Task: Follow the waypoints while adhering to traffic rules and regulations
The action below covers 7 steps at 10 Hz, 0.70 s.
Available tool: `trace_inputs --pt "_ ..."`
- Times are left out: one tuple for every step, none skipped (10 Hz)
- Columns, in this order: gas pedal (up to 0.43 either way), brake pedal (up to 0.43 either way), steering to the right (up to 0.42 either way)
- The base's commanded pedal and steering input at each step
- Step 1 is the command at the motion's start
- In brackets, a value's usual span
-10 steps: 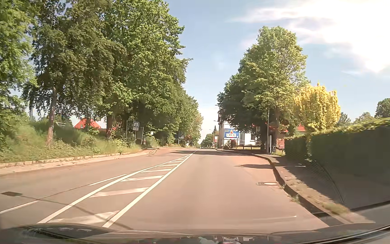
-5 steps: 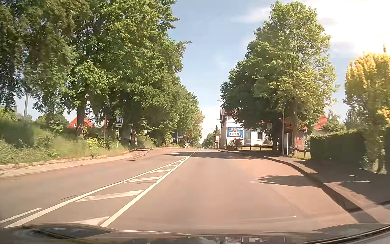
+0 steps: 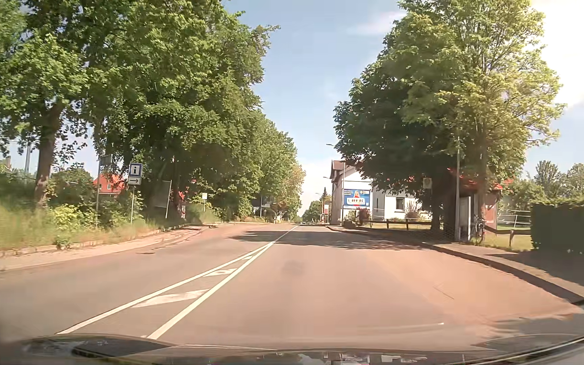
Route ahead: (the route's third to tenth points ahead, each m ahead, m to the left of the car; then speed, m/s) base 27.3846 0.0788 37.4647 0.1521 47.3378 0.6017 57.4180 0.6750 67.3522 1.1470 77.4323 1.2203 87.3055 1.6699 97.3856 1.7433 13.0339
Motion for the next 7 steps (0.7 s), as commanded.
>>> trace_inputs --pt "0.13 0.0 0.0" --pt "0.13 0.0 0.0" --pt "0.13 0.0 0.0" --pt "0.13 0.0 -0.001" --pt "0.13 0.0 -0.001" --pt "0.11 0.0 -0.001" --pt "0.079 0.0 -0.001"
